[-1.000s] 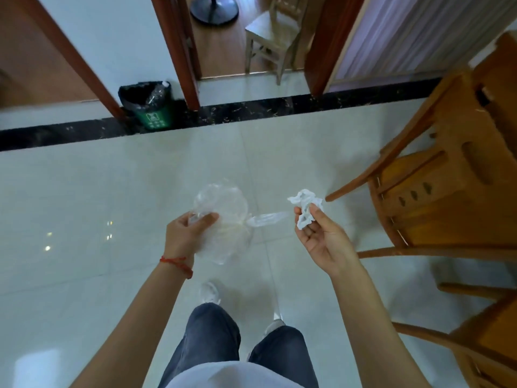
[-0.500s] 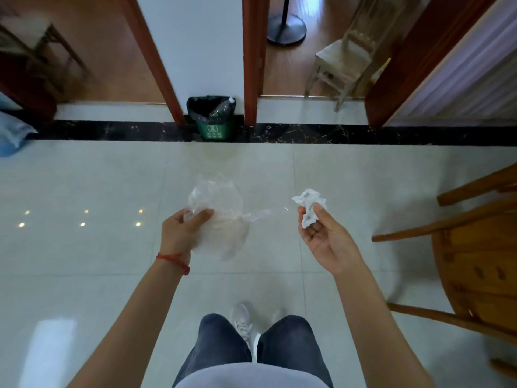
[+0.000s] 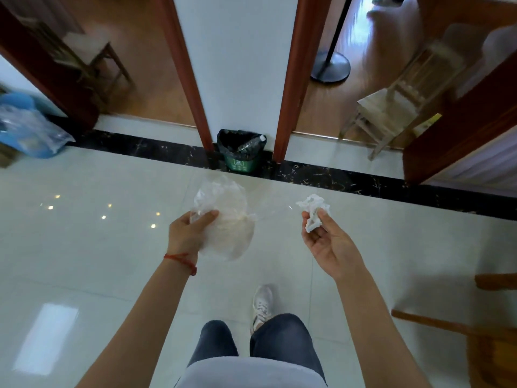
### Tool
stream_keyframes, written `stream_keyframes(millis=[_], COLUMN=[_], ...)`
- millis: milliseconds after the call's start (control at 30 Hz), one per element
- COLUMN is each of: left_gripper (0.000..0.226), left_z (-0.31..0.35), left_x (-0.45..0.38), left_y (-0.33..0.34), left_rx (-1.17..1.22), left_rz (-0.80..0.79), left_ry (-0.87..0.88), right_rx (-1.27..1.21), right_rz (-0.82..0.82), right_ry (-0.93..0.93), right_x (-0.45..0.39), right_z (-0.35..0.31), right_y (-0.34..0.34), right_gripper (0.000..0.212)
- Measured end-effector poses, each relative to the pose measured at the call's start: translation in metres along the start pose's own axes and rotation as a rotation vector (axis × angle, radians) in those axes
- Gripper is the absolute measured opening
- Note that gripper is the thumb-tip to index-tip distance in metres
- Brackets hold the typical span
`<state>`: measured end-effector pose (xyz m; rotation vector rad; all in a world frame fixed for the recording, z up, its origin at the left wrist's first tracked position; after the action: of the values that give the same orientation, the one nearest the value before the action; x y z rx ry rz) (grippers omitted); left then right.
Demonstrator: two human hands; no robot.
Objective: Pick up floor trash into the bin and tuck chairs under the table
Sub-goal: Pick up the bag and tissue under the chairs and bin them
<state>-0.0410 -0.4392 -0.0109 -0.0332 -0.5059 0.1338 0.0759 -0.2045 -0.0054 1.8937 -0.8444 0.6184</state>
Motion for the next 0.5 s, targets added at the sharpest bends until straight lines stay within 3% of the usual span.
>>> stream_keyframes(millis=[500], left_gripper=[0.011], left_z=[0.067], left_x=[-0.129], left_y=[0.063], left_rx=[-0.011], left_rz=[0.062], left_ry=[-0.023], right_rx=[0.057], right_rz=[-0.006], right_ry=[0.046], right_x=[-0.122], right_z=[-0.056], right_y=[0.108], right_gripper=[0.021])
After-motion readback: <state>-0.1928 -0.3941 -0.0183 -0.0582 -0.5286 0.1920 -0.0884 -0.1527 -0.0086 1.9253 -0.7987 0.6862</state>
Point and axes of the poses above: each hand's wrist, its own x-axis away from the middle knuckle, its own y-axis out of the palm, z = x × y, the point moved 6 cm from there along -x, towards the middle knuckle, and after that the axes turned 8 degrees about z, right-handed, at the moved point
